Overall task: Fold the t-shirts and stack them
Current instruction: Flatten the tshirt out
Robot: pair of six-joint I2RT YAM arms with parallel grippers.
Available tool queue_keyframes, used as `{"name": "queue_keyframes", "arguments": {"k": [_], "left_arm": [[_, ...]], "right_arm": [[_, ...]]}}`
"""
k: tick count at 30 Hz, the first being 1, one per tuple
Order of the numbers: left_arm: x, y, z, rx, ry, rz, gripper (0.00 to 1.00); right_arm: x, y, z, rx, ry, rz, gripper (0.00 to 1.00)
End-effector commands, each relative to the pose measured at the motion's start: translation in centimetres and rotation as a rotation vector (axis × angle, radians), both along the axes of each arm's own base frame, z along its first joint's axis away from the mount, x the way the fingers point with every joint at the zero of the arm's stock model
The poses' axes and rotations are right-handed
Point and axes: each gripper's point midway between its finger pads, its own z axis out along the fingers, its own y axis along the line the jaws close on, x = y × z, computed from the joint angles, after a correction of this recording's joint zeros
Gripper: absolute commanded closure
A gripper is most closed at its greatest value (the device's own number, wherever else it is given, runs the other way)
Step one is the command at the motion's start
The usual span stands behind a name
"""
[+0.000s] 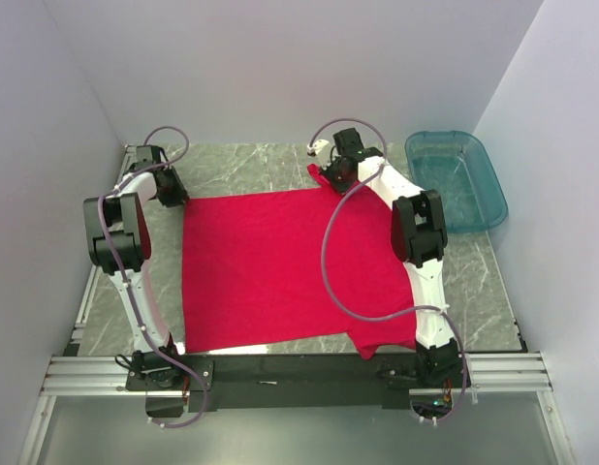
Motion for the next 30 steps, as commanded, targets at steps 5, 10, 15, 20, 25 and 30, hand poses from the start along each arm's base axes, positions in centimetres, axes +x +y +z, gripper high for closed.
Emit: {"name": "queue_keyframes", "arguments": {"k": [5,10,15,20,25,30], "left_arm": [[-1.2,-0.9,-3.1,0.069,0.108,-0.021,0.76],[-1.8,-0.2,-3.6,0.117,0.138,0.003,0.82],[-2.1,-0.5,-3.9,0.138,0.15,-0.007,0.9],[-0.8,-1.0,-1.3,0.143,0.065,-0.007,0.99],[1.3,-0.9,6.0,0.137,-0.114,0.033,1.0],[2.8,-0.8,11.5,0.124,-0.239,0.068,1.0]], "right_arm": [[0.9,0.1,4.8,0.051,-0.084,-0.012,1.0],[1.0,-0.1,4.8,0.057,-0.083,-0.017,1.0],[1.2,-0.1,5.3,0.072,-0.088,-0.023,1.0],[1.2,-0.2,6.5,0.097,-0.095,-0.026,1.0],[2.9,-1.7,10.2,0.15,-0.157,-0.083,1.0],[4.7,-3.6,15.1,0.178,-0.288,-0.156,1.0]]}}
